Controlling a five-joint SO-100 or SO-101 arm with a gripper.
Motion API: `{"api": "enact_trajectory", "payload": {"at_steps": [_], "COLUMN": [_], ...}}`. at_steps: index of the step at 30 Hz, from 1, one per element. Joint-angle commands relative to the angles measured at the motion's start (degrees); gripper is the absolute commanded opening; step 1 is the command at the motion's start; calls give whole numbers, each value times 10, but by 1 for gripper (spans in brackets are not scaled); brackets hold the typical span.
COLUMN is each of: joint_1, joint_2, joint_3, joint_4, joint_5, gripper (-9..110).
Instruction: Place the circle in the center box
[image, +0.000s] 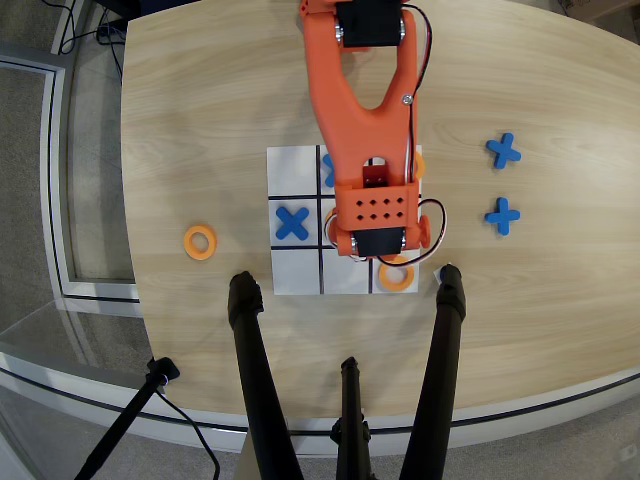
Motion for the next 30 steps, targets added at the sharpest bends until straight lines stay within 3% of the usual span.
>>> {"api": "enact_trajectory", "payload": {"at_steps": [1, 30], "joint_1": [6, 18], "joint_2": [1, 51], "joint_3": [-18, -78], "joint_4": [1, 67], "joint_5": [-4, -12], "gripper": [0, 9]}}
